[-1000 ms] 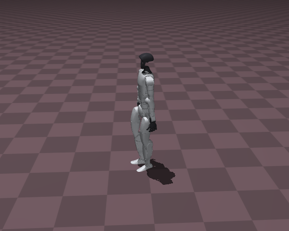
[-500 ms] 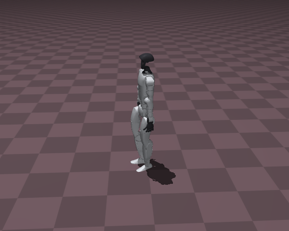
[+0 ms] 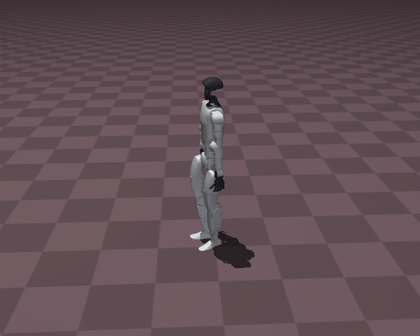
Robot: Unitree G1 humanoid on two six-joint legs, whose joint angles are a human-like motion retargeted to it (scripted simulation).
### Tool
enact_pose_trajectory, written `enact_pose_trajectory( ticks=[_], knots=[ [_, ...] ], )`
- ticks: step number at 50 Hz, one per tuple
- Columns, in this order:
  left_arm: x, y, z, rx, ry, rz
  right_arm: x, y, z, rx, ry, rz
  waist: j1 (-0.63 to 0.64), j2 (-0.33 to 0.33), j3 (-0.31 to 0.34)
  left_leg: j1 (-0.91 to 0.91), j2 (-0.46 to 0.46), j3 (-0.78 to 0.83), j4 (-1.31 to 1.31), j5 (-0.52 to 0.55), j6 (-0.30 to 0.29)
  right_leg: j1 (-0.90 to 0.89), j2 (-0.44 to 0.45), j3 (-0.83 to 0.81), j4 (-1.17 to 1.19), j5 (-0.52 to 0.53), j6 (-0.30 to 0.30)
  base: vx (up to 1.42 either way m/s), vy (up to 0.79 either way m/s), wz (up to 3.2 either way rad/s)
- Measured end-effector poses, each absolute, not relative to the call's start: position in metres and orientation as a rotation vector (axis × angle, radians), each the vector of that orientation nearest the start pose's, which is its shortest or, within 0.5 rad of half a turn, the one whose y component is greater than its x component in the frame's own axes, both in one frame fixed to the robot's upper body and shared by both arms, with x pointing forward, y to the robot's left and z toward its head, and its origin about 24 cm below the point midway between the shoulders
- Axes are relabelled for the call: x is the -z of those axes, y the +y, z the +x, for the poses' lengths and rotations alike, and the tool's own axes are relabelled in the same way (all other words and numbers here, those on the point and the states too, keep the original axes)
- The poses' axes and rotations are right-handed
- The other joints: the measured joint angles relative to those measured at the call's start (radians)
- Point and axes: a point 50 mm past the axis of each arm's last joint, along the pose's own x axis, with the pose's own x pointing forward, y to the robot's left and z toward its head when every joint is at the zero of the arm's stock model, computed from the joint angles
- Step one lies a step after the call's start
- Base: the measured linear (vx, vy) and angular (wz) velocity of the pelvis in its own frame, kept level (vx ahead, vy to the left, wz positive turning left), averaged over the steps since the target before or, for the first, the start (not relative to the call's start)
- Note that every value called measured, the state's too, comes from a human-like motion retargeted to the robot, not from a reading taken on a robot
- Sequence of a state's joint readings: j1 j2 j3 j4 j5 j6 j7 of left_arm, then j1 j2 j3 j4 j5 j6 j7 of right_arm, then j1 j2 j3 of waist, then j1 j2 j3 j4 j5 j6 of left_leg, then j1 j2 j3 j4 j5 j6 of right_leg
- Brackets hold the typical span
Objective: In place motions
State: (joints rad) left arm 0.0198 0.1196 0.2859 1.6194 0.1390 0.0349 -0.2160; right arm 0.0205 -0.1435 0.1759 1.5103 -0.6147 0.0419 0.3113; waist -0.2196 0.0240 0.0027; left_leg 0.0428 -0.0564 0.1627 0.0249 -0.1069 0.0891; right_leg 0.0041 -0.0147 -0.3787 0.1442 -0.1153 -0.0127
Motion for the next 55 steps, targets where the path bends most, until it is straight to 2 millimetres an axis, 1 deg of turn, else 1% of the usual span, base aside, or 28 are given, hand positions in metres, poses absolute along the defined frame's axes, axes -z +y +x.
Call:
enact_pose_trajectory(
  ticks=[10, 18, 26, 32, 45, 55],
  knots=[
    [0.178, 0.186, -0.011, -0.053, 1.637, -0.222, 0.178, -0.196, 0.002, -0.735, 1.653, -0.515, -0.017, 0.001, -0.004, -0.003, 0.002, -0.005, -0.004, 0.003, -0.003, 0.001, 0.008, -0.003, -0.024, 0.013, -0.006, 0.0, 0.0, 0.0],
    [0.178, 0.187, -0.005, -0.055, 1.618, -0.22, 0.178, -0.196, 0.002, -0.728, 1.655, -0.51, -0.009, -0.006, -0.005, -0.001, -0.002, 0.008, -0.007, 0.023, -0.007, 0.019, 0.015, -0.004, -0.079, 0.04, -0.008, 0.0, 0.0, 0.0],
    [0.178, 0.186, 0.0, -0.057, 1.601, -0.225, 0.178, -0.196, 0.007, -0.731, 1.641, -0.518, 0.004, -0.017, 0.002, 0.002, -0.008, 0.02, -0.004, 0.023, -0.006, 0.029, 0.015, -0.004, -0.101, 0.046, -0.012, 0.0, 0.0, 0.0],
    [0.179, 0.184, -0.001, -0.055, 1.605, -0.233, 0.177, -0.197, 0.008, -0.719, 1.635, -0.51, -0.004, -0.013, 0.004, 0.001, -0.007, 0.013, -0.001, 0.011, -0.003, 0.029, 0.016, -0.006, -0.096, 0.041, -0.013, 0.0, 0.0, 0.0],
    [0.178, 0.186, -0.011, -0.078, 1.634, -0.246, 0.177, -0.196, 0.0, -0.719, 1.657, -0.497, 0.005, -0.007, -0.003, 0.004, -0.004, 0.022, -0.001, -0.001, -0.001, 0.026, 0.021, 0.013, -0.077, 0.026, -0.018, 0.0, 0.0, -0.03],
    [0.178, 0.186, -0.011, -0.085, 1.632, -0.247, 0.178, -0.195, 0.001, -0.718, 1.65, -0.497, -0.002, -0.003, -0.006, 0.003, -0.003, 0.007, 0.002, 0.01, 0.001, 0.017, 0.016, 0.011, -0.055, 0.016, -0.018, 0.0, 0.0, 0.05]
  ],
)
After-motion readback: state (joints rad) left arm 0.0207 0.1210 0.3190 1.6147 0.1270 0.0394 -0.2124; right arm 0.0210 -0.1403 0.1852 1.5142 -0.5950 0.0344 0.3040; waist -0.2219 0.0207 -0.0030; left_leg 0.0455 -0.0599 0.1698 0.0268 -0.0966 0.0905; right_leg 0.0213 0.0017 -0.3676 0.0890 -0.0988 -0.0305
